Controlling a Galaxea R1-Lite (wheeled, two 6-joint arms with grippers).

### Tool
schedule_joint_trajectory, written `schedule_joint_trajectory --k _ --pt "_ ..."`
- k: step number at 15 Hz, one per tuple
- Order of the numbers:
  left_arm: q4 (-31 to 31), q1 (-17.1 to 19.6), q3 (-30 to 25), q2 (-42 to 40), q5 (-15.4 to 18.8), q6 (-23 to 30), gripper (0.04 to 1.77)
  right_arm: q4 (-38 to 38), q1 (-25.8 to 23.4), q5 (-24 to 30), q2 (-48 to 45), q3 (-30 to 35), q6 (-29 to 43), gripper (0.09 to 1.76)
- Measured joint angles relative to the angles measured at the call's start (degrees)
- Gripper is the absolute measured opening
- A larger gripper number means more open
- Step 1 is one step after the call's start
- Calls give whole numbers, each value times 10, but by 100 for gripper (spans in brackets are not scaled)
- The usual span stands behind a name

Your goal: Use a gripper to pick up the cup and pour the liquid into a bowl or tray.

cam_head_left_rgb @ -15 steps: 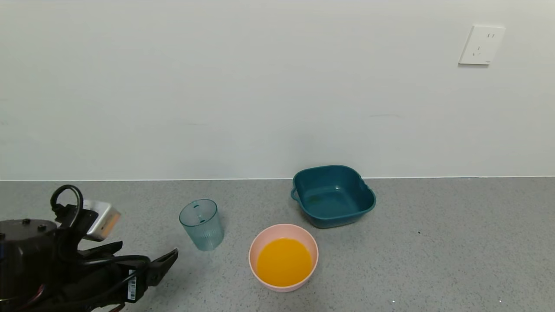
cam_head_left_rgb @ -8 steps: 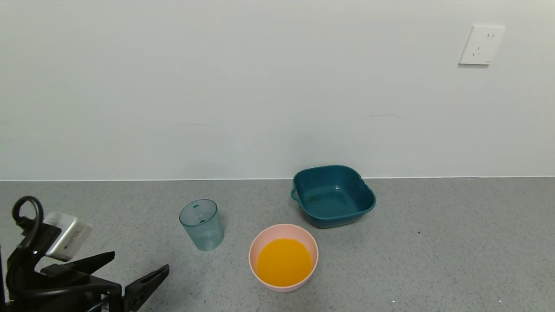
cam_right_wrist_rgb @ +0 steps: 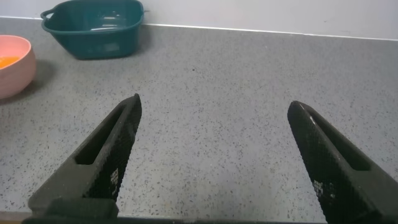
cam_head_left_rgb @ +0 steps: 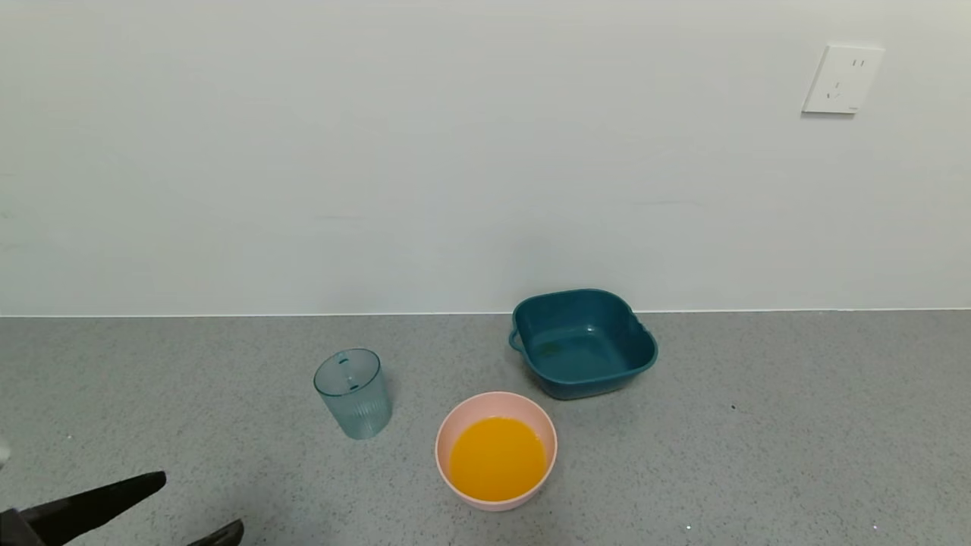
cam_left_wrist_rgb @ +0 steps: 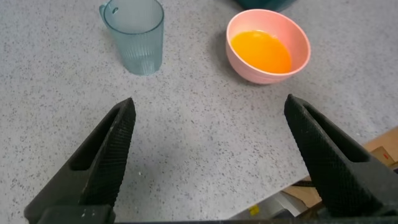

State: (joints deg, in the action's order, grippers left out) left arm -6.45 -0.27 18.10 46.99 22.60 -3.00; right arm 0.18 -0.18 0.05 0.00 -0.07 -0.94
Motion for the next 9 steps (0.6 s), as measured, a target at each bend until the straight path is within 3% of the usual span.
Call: schedule_joint_trajectory --k 4,9 --pt "71 18 -5 -106 20 -4 172 0 0 0 0 0 0 171" --pt "103 42 -42 -249 24 -4 172 0 0 0 0 0 0 171"
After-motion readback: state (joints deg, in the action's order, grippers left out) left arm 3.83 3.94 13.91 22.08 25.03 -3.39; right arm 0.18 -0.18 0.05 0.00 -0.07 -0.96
